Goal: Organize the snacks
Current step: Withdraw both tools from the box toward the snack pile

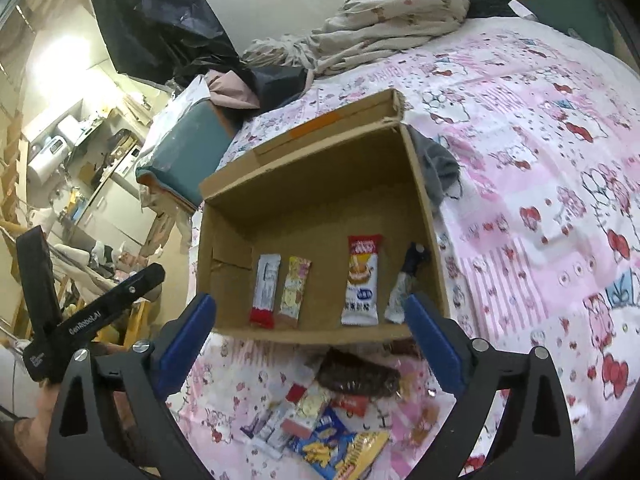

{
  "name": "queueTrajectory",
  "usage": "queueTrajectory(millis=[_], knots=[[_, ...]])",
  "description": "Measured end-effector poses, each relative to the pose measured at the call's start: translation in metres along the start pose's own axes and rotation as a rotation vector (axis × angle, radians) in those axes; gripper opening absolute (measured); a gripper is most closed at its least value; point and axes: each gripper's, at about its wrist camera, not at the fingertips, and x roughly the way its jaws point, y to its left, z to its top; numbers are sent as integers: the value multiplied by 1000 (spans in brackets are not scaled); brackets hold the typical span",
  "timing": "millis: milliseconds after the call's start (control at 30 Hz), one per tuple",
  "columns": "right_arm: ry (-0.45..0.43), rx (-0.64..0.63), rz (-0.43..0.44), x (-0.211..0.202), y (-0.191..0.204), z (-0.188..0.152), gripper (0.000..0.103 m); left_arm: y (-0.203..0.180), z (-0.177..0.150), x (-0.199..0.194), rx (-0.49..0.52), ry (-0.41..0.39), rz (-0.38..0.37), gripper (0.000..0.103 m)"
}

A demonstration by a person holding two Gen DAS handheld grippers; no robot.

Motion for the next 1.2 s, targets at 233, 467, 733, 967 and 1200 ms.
queueTrajectory(millis=[233,467,733,967,1200], knots=[[41,53,-14,-10,-6,-23,98,-1,-15,-14,20,35,-17,102],[91,113,4,-12,-12,-41,98,0,-39,-16,44,142,-42,102],[175,193,-33,4,-27,-56,98,8,-67,1,7,313,-71,102],[222,230,-68,13,-33,-64,98,19,-76,13,-26,341,-36,93],[203,311,-46,12,-46,-61,98,25,-91,40,-71,472,-66,73]])
